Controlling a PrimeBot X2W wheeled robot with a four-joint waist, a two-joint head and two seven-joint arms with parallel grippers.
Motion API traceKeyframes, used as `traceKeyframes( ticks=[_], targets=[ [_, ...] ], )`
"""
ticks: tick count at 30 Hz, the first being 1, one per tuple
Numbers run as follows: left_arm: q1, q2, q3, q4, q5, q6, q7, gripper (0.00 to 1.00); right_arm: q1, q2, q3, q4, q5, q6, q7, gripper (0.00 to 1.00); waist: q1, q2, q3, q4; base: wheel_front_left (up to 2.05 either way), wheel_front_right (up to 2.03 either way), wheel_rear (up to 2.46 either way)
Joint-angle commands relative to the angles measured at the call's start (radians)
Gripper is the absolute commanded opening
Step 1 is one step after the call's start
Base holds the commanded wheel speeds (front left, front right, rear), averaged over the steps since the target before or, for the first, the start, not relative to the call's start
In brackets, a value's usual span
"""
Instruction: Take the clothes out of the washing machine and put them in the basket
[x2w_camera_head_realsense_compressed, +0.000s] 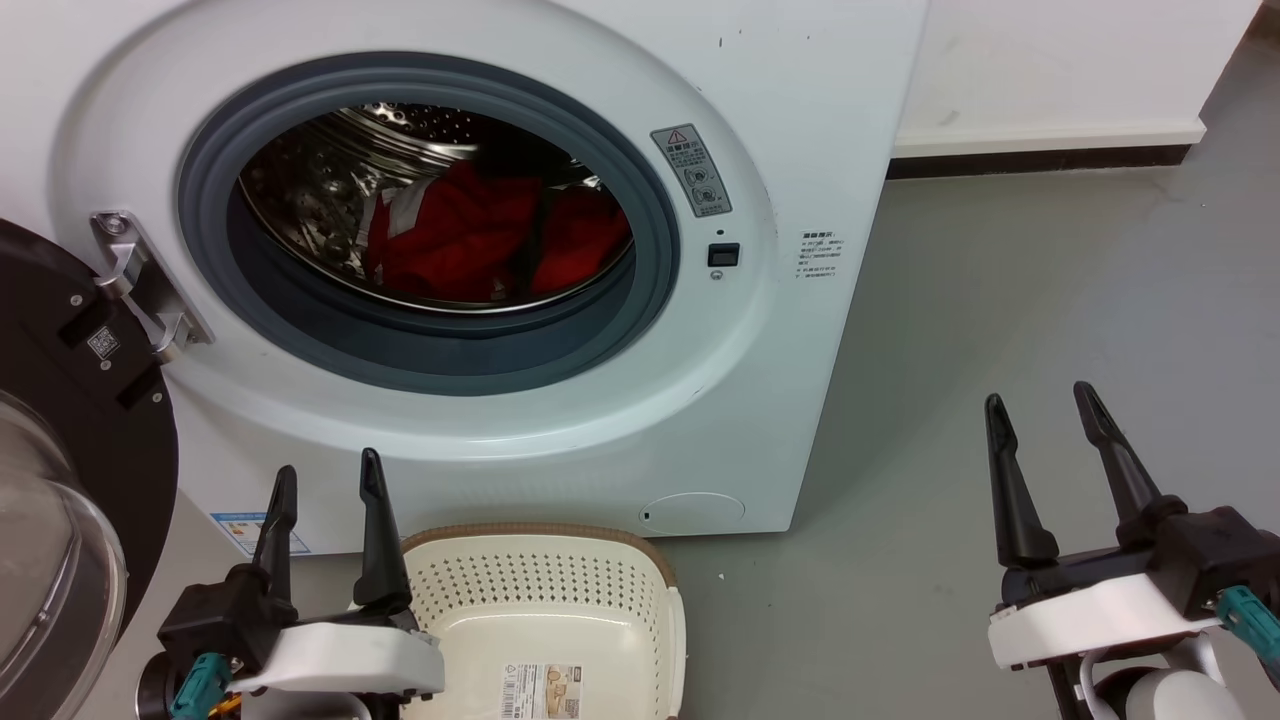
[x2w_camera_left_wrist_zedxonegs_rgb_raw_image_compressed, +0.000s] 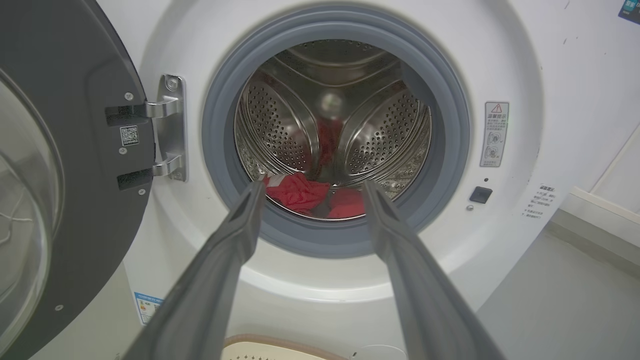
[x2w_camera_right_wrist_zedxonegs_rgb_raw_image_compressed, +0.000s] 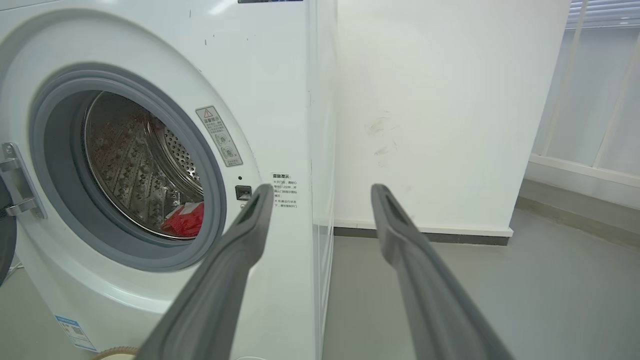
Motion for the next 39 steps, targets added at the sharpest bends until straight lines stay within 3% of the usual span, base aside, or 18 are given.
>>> traceKeyframes(
  ticks=[1,7,21,30,39],
  targets=[
    [-0.003,0.006,-0.004,-0.008,0.021,0.006,-0.007,1.0,-0.001,0.0,0.003,-0.013,-0.024,0.0,-0.009,1.0,0.0,0.0,0.001,0.0,0.0,0.0,0.0],
    [-0.008,0.023,-0.03,-0.028,0.085,0.024,-0.02,1.0,-0.004,0.001,0.0,-0.026,-0.083,0.0,-0.02,1.0,0.0,0.0,0.007,-0.001,0.0,0.0,0.0],
    [0.007,0.036,-0.073,-0.024,0.168,0.018,-0.047,1.0,0.001,0.001,0.004,-0.042,-0.193,0.0,-0.049,1.0,0.0,0.0,0.013,-0.007,0.0,0.0,0.0],
    [0.02,0.017,-0.043,-0.04,0.21,-0.02,-0.063,1.0,0.009,0.001,-0.008,-0.034,-0.21,0.0,-0.064,1.0,0.0,0.0,0.016,-0.013,0.0,0.0,0.0],
    [0.028,0.002,-0.012,-0.021,0.229,-0.064,-0.069,1.0,0.014,0.001,-0.001,0.031,-0.14,0.0,-0.071,1.0,0.0,0.0,0.015,-0.018,0.0,0.0,0.0]
  ],
)
